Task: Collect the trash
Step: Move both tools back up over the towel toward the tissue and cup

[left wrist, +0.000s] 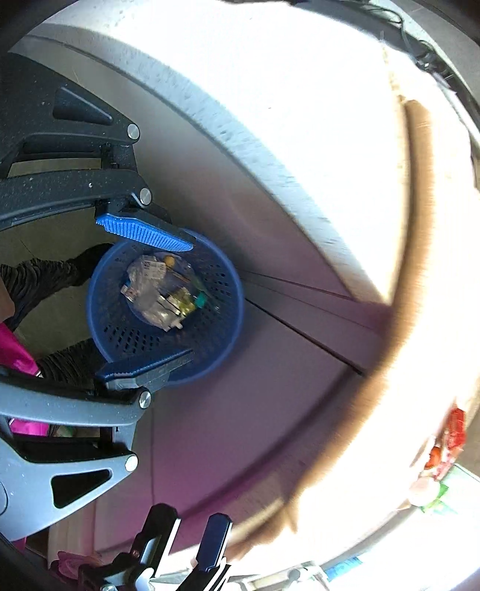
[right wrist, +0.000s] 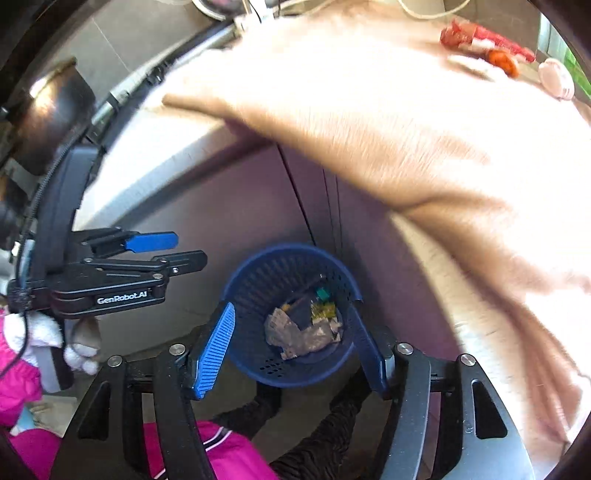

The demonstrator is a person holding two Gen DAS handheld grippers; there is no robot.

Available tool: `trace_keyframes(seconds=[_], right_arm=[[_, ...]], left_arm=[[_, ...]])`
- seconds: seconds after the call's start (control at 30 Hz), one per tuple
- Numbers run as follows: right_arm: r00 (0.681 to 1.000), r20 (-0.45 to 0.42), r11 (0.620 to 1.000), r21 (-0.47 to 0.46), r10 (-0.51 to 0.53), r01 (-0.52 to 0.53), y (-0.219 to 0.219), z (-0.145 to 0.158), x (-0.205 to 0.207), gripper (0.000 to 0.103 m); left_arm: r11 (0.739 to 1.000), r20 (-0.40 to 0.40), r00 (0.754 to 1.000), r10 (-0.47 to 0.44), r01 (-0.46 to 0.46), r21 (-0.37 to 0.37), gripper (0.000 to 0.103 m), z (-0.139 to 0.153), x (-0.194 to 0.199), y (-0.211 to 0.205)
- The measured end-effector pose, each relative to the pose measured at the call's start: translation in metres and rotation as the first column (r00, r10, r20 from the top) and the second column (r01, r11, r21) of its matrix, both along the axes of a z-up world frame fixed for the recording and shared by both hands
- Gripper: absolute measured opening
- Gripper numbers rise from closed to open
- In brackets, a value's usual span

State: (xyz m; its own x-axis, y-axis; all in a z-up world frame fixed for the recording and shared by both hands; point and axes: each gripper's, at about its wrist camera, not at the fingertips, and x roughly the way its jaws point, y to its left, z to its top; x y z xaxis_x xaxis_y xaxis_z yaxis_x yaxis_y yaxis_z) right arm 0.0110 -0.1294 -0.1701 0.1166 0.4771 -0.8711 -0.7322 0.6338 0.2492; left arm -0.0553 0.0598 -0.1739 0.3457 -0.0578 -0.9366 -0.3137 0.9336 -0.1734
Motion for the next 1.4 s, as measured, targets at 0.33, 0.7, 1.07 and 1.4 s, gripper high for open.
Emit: trace_keyframes(seconds=[0.33,0.7,1.07,1.4], right_arm=[[0.997,0.072,0.993,0.121,-0.014,0.005,-0.041,0.066,0.032,0.071],[0.975,0.194,0.984,0.163,-0.108,0.076,-0.083,0.110,0.105,0.079],[0.945,0.231,0.965,0.180,-0.232,0.193,-0.116,0.118,0.192,0.080],[0.907,0.284,0.947,0.176,-0.311,0.270,-0.139,0.120,0.276,0.080]], left_arm=[[1.000,0.122,0.992,0.022,-0.024,0.016,0.054,0.059,0.035,-0.012],[1.000,0.232,0.972,-0.026,0.021,0.021,0.069,0.100,0.106,-0.054],[0.994,0.258,0.960,-0.106,0.106,0.012,0.076,0.107,0.182,-0.095],[0.991,0.237,0.963,-0.130,0.133,0.003,0.076,0.100,0.245,-0.120]])
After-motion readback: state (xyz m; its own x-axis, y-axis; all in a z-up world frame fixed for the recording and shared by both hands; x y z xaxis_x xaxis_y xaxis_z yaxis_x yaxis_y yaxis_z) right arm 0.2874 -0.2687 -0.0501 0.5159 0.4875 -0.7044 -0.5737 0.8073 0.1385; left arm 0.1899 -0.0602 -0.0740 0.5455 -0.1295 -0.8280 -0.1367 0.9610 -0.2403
